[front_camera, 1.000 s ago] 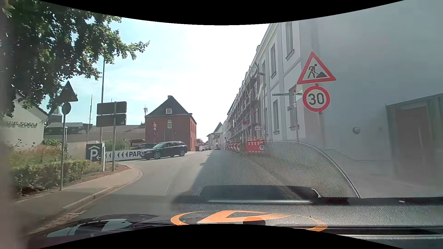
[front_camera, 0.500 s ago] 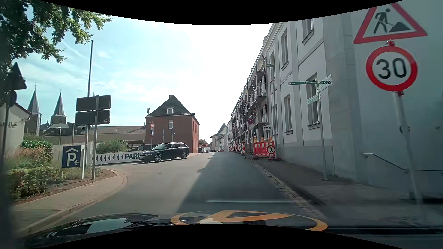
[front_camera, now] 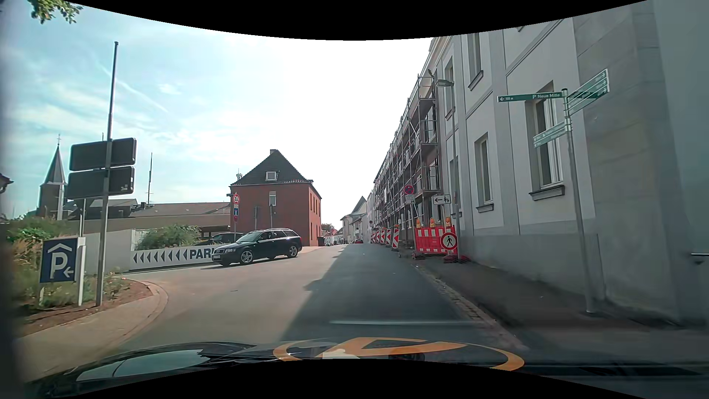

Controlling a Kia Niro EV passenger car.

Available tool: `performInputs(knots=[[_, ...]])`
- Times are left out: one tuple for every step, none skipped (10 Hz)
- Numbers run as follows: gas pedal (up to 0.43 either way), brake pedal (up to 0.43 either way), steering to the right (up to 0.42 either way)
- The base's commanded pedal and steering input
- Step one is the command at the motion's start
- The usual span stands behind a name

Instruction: Follow the waypoints while adhering to traffic rules and regulations

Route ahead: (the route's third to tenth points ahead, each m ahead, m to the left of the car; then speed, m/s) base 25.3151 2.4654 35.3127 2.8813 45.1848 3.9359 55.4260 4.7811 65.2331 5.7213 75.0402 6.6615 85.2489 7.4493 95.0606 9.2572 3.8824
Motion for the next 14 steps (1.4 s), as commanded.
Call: performInputs(knots=[[0.039,0.000,-0.024],[0.047,0.000,-0.024],[0.059,0.000,-0.024],[0.067,0.000,-0.024],[0.067,0.000,-0.024],[0.067,0.000,-0.024],[0.067,0.000,-0.024],[0.067,0.000,-0.024],[0.067,0.000,-0.025],[0.067,0.000,-0.027],[0.067,0.000,-0.027],[0.067,0.000,-0.027],[0.067,0.000,-0.027],[0.067,0.000,-0.030]])
